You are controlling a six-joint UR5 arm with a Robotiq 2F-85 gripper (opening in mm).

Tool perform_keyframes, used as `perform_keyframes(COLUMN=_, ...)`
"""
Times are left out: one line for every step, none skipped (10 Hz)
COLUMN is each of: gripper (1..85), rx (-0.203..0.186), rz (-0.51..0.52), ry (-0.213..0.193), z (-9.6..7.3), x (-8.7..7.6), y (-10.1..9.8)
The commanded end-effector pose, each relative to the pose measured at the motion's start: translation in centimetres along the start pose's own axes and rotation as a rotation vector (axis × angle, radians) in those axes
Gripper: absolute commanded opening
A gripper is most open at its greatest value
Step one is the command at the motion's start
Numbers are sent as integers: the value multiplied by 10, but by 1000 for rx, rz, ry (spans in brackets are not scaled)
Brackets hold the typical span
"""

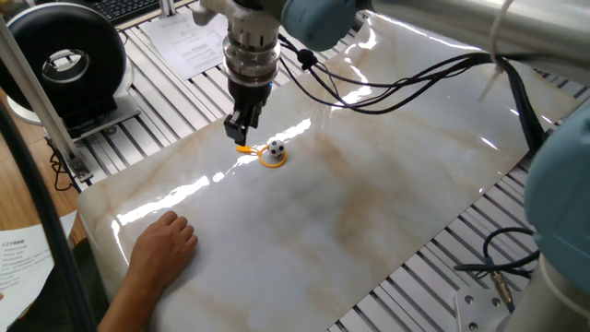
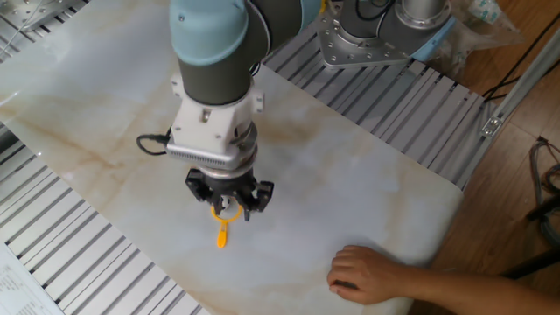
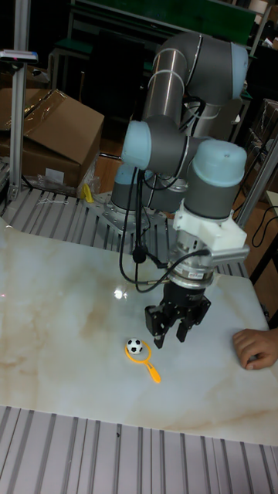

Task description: Remove the bubble ring from the ball

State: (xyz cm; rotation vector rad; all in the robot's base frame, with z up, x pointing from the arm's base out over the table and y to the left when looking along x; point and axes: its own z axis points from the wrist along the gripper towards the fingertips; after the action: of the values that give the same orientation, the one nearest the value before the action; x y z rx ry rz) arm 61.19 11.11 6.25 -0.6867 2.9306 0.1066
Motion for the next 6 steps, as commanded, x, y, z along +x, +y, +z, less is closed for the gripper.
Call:
perform_keyframes(gripper=520, rx=-17, rz=-17, ry=-41, z=44, x=-9, y=-4)
perform_keyframes(gripper=513, rx=-13, rz=-23, ry=-46, z=52, x=-8, y=-7)
perform_keyframes(gripper=507, rx=-9, rz=-24, ry=-38, z=57, x=-6, y=-9)
perform_keyframes(gripper=493, rx=0, rz=-22, ry=-32, z=60, x=-5, y=-12)
perform_keyframes(gripper=477, rx=19, rz=-29, ry=-22, z=60, x=-2, y=-18)
perform_keyframes(gripper=450, rx=16, rz=-29, ry=-23, z=61, x=-2, y=-18)
